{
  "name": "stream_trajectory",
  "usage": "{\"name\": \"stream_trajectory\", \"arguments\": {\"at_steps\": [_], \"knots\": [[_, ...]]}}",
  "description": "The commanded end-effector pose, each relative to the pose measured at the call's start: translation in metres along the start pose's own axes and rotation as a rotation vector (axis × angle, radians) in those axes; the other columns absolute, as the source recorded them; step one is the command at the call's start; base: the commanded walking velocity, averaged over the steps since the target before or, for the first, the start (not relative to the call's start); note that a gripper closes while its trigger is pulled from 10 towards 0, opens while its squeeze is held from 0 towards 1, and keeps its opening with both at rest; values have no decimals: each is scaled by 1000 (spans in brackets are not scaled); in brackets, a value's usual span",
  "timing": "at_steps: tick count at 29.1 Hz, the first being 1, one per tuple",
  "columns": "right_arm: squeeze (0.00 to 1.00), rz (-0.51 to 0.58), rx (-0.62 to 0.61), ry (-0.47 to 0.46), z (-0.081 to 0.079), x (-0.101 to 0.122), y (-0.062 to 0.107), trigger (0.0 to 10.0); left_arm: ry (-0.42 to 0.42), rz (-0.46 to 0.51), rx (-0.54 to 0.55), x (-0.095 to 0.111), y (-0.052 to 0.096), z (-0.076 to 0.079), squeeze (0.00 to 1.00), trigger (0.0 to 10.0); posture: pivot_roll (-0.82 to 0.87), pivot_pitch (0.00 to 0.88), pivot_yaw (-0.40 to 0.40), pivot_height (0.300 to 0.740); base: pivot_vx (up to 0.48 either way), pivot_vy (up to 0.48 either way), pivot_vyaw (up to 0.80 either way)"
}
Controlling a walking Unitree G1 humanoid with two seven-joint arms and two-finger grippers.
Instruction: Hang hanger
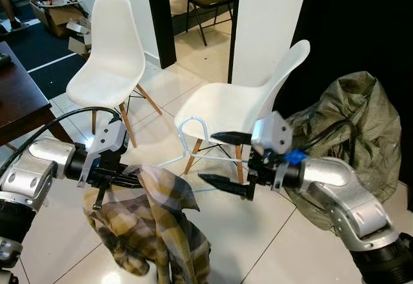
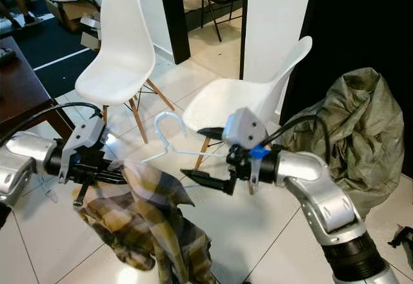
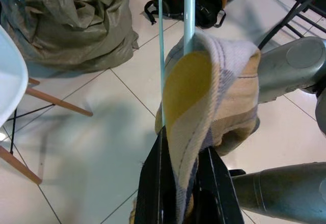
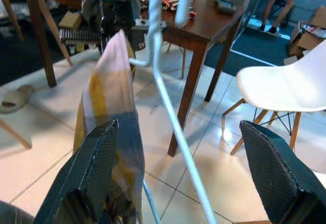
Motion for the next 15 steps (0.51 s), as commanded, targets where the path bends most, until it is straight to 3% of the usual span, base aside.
{"name": "stream_trajectory", "arguments": {"at_steps": [1, 2, 3, 4, 15], "knots": [[0, -3, 14, 1, -4, -3, -5, 10000, -19, 11, 0, 3, 1, -3, 0, 10000, -53, 119, 73, 740, 0, 0, 0], [0, -3, 14, 1, -4, -3, -5, 10000, -19, 11, 0, 3, 1, -3, 0, 10000, -53, 119, 73, 740, 0, 0, 0], [0, 0, 10, -1, -4, -3, -6, 2667, -20, 13, 0, 4, 0, -3, 0, 10000, -53, 114, 72, 740, 0, 0, 0], [0, 2, 7, -5, -4, -3, -7, 0, -21, 15, 0, 4, 0, -3, 0, 10000, -53, 115, 72, 740, 0, 0, 0], [0, 15, -11, -11, -3, -3, -9, 0, -27, 19, -7, 6, 0, -3, 0, 10000, -53, 117, 76, 740, 0, 0, 0]]}}
Point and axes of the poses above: a point about 5 cm out from each wrist's last joint towards the gripper, its own y axis pointing back from the gripper into the wrist, its own x axis along the axis of the wrist's last joint, z = x × y, the point moved 3 cm from there along -y, pointing out of the wrist towards the gripper, and after that the axes turned 6 degrees about -y, right-handed, at the moved point
